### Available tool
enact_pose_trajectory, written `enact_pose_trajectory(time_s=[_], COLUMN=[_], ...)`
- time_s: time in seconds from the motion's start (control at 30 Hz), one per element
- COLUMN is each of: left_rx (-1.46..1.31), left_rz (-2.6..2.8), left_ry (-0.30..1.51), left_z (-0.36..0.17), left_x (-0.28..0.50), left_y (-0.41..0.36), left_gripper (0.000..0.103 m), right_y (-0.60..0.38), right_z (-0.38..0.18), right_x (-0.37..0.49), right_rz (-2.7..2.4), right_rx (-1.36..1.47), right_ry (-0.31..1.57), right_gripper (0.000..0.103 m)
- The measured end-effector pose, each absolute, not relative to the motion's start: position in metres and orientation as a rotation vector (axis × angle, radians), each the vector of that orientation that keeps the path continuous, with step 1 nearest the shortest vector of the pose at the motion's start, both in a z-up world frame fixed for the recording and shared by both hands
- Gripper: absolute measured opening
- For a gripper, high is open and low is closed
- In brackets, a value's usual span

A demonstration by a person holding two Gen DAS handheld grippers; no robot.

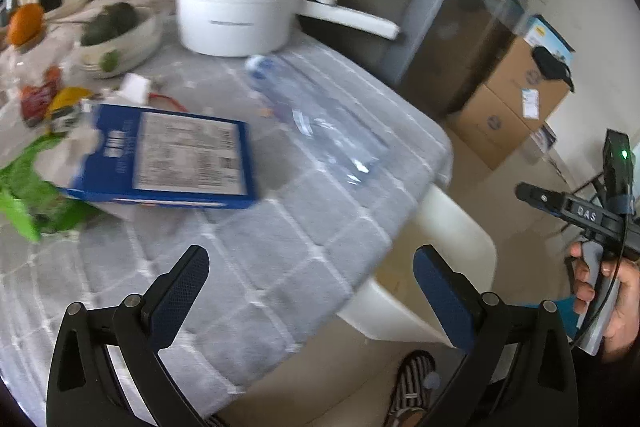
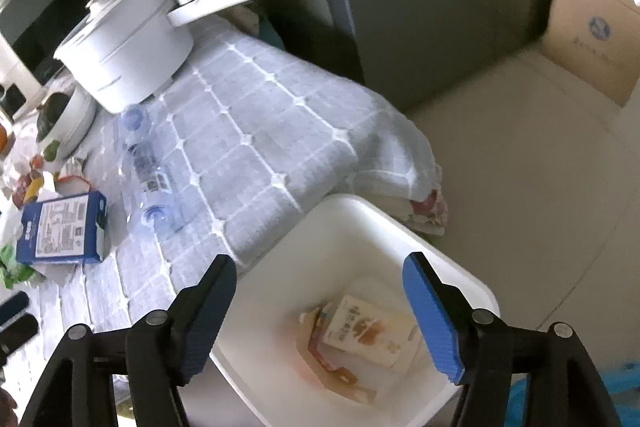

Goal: Collect trash
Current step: 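Grasp the green plastic bag with the left tool while the right tool moves toward the blue biscuit box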

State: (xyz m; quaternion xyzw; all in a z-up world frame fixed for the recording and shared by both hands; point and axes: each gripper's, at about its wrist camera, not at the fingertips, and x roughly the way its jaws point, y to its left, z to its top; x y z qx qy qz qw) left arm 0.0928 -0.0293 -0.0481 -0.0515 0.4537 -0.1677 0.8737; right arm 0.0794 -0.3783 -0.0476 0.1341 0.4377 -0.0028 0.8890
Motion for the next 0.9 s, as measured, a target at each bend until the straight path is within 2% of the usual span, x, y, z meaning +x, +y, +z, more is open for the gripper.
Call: enact_pose_trajectory(time_s=[0.4, 0.6, 0.77, 0.83, 0.9], left_rx=[-0.136, -0.319, -0.400, -0.424, -0.461], left_rz=[-0.089, 0.030, 0.054, 0.064, 0.086], left_ry=[0.950, 0.962, 0.956, 0.963, 0.982], left_z=[-0.041, -0.057, -0.063, -0.069, -0.079], left_x=[0.114, 0.124, 0.126, 0.128, 0.133], left_y=[0.080, 0.131, 0.152, 0.160, 0.170], left_gripper=[0.103, 0.102, 0.091, 0.083, 0.081], right_y=[-0.322, -0.286, -0.258, -0.248, -0.243], right_z=[-0.040, -0.037, -0.037, -0.038, -0.040], right_x=[0.102, 0.115, 0.123, 0.126, 0.127], right_rz=[0.052, 0.106, 0.143, 0.156, 0.162], right_rx=[0.172, 0.132, 0.096, 0.080, 0.073], right_ry=[0.901, 0.894, 0.898, 0.898, 0.900], right_gripper=[0.084, 0.085, 0.085, 0.085, 0.086])
